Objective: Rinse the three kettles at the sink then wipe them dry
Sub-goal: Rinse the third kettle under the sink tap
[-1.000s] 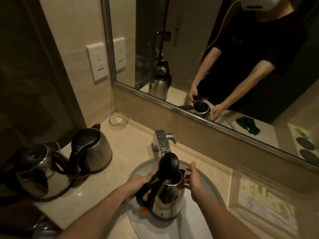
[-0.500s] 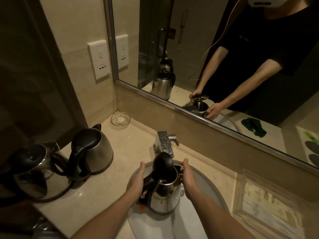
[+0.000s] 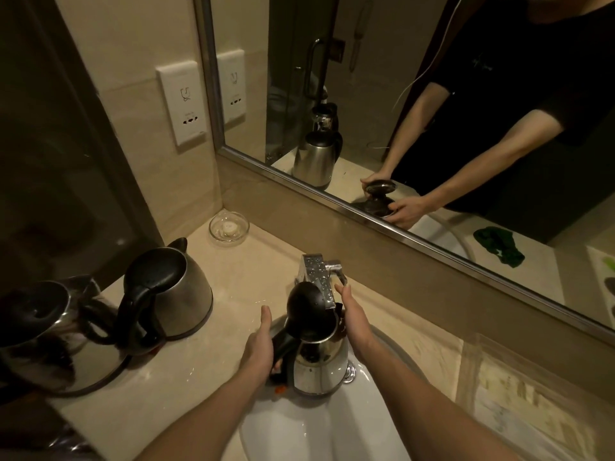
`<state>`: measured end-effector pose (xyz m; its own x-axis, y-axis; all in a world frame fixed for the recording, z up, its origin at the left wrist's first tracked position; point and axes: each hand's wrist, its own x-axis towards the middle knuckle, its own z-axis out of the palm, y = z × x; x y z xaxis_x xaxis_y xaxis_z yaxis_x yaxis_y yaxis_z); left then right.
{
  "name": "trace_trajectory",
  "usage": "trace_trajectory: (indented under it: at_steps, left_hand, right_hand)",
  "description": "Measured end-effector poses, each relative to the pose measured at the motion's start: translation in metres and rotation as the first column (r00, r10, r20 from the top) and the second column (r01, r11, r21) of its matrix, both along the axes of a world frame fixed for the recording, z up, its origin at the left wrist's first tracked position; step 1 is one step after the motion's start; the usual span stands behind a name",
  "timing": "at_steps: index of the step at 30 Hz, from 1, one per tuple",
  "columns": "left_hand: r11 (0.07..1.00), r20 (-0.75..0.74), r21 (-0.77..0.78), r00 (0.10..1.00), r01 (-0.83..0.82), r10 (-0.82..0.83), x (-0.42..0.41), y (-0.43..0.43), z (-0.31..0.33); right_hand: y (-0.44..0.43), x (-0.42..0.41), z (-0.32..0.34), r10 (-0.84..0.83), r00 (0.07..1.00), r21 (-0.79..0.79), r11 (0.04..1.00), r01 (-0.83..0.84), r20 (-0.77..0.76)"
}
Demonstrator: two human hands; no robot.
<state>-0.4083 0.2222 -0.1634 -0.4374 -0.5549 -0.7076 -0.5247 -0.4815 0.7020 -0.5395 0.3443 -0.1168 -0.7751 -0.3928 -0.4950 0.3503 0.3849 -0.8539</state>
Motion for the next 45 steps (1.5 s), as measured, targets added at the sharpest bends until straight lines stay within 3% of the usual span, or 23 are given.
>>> trace_trajectory:
  at_steps: [12,38,45]
  left_hand:
    - [0.999,-0.006,0.006,0.999,-0.043,0.043,-0.009,0.001,0.005]
    - [0.998,-0.087,0.058,0.996,-0.029,0.034,-0.014,0.010,0.007]
    - [0.999,-0.021,-0.032,0.999,-0.025,0.024,-0.012,0.018,0.017]
  right_hand:
    - [-0.005,-0.015,0.002,-0.040,0.993,-0.058,0.997,0.047,0.108]
    - [-0.003,-0.018,0.009,-0.075,0.991,-0.109,0.990,0.087,0.113]
    - [-0.002,-0.011,0.012,-0.078,0.986,-0.128,0.987,0.097,0.145]
